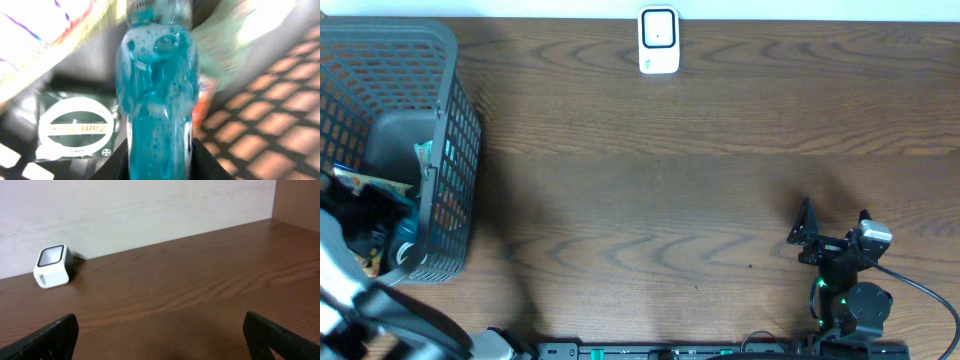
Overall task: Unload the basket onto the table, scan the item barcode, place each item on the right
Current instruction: 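Reach the left gripper into the basket and grasp the blue Listerine bottle, then lift the bottle out and set it upright on the table center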
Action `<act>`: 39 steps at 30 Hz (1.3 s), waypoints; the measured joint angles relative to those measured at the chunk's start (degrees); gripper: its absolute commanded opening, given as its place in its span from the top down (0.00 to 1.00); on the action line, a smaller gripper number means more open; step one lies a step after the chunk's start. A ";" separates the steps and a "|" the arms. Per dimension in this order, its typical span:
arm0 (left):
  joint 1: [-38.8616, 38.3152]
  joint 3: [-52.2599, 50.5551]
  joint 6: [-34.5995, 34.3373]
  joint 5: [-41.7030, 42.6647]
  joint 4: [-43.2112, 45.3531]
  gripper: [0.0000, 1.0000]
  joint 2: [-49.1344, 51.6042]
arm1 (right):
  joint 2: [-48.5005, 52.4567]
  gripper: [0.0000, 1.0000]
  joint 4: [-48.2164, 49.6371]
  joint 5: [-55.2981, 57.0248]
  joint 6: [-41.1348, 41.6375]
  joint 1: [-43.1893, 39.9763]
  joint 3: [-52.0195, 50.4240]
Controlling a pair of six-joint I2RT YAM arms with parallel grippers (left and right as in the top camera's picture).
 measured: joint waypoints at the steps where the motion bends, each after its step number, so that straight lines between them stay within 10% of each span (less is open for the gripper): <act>1: 0.00 1.05 -0.46 0.07 0.28 0.82 -1.88 | 0.00 0.01 0.02 0.00 0.00 0.00 0.00; 16: 0.02 4.85 -10.38 2.03 9.51 0.81 -25.38 | 0.00 0.01 0.02 0.00 0.00 0.00 0.00; 25: -1.68 4.85 -19.52 22.82 27.12 0.81 -30.34 | 0.00 0.01 0.02 0.00 0.00 0.00 0.00; 32: -24.02 4.72 -21.46 32.46 23.82 0.81 -30.05 | 0.04 0.01 0.00 0.00 0.00 0.00 0.00; 39: -51.06 2.89 -16.20 22.14 18.62 0.82 -23.63 | 0.04 0.01 0.00 0.00 0.00 0.00 0.00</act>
